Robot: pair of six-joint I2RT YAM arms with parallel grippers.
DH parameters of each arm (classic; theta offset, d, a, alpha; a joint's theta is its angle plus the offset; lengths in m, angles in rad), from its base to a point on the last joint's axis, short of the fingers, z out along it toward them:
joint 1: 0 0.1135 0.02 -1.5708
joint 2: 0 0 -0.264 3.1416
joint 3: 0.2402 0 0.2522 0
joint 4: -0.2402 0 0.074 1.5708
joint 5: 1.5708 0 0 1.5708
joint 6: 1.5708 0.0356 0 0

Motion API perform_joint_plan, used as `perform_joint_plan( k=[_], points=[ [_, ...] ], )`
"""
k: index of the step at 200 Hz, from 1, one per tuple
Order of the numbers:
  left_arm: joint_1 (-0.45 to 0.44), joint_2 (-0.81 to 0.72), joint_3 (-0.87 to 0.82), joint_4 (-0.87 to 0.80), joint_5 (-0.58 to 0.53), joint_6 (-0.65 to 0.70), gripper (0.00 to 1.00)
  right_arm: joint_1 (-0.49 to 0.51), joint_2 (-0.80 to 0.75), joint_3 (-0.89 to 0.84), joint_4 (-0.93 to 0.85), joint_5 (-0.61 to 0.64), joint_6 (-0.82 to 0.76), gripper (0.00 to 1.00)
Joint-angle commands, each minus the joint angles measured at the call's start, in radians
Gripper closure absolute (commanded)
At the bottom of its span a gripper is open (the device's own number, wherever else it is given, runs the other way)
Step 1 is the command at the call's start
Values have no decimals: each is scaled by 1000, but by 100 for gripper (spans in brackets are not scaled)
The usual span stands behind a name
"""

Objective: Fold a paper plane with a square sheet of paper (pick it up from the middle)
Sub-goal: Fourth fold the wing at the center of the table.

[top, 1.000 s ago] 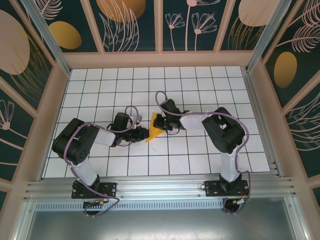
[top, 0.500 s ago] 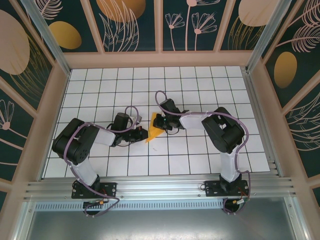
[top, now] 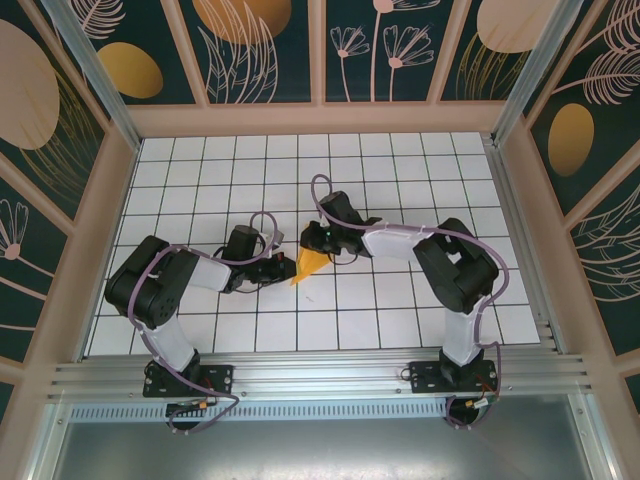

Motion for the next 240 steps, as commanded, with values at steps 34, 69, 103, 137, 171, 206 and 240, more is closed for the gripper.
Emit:
perform_joint_plan(
  k=[34, 69, 103, 137, 171, 206, 240],
  points=[
    [7, 57, -25, -114, -118, 14, 100, 9, 40, -10, 37, -16, 24, 88],
    [8, 58, -49, -44, -100, -51, 100, 7, -11, -11, 20, 15, 9, 88],
    [9, 65, -73, 27, -81, -111, 100, -20, -103, -79, 39, 29, 9, 86],
    [8, 73, -87, 66, -69, -142, 100, -27, -76, -87, 58, -31, 5, 87],
    [8, 75, -87, 65, -68, -142, 100, -17, -11, -37, 62, -60, 5, 87],
    [8, 73, -85, 53, -75, -135, 100, -17, 53, 4, 49, -72, 5, 88],
    [8, 61, -85, 43, -81, -127, 100, -17, 106, 43, 6, -57, -6, 88]
  ],
)
